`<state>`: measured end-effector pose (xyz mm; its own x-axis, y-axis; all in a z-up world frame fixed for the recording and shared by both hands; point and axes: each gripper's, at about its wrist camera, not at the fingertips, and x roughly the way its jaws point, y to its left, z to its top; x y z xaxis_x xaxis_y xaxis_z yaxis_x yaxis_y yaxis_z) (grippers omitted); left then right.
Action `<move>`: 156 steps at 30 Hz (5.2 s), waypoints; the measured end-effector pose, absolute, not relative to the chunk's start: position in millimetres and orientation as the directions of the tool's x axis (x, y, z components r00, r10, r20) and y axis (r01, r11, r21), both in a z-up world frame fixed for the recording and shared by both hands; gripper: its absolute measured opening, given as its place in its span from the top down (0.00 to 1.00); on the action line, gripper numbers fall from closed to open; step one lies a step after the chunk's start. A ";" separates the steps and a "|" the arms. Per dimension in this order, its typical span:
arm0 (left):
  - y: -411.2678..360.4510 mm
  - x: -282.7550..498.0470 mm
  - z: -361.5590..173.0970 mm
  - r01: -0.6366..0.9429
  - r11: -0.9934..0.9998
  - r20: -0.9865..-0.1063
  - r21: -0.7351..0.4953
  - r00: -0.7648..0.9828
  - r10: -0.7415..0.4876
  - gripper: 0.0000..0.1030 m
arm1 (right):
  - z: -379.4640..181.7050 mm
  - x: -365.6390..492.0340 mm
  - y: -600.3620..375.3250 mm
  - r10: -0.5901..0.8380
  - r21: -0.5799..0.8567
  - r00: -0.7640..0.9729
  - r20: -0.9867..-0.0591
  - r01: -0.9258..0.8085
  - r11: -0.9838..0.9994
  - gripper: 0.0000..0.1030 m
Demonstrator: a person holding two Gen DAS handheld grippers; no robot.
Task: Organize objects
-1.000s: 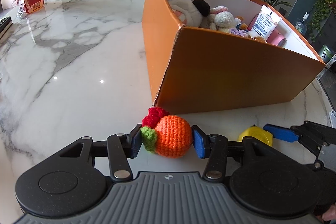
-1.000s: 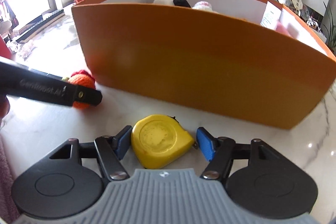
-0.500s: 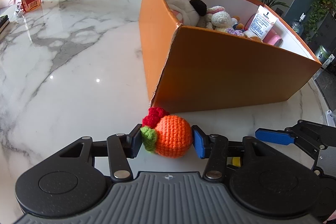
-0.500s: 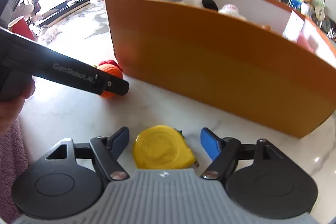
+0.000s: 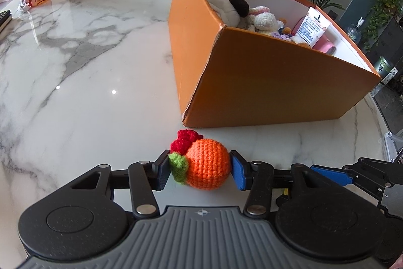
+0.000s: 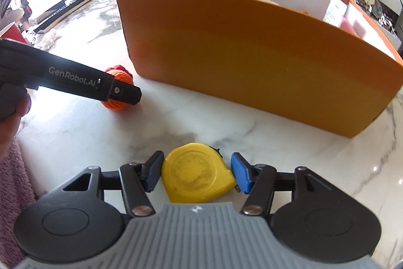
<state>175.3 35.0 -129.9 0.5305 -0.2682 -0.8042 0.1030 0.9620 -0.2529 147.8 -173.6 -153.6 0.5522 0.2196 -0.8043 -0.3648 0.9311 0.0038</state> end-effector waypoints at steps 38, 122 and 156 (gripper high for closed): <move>31.1 202.3 -6.6 0.253 0.842 -0.634 -0.476 0.566 -0.528 0.46 | -4.7 240.3 -266.8 0.187 0.083 0.644 -0.742 -0.190 0.978 0.42; -144.3 357.1 -96.5 0.236 0.835 -0.789 -0.497 0.279 -0.548 0.29 | -39.0 318.8 -336.9 0.075 0.009 0.509 -0.858 -0.130 0.991 0.92; 35.3 240.7 -48.0 0.039 0.989 -0.844 -0.144 0.516 -0.143 0.64 | -58.2 275.9 -327.5 0.068 0.068 0.534 -0.843 -0.020 0.997 0.83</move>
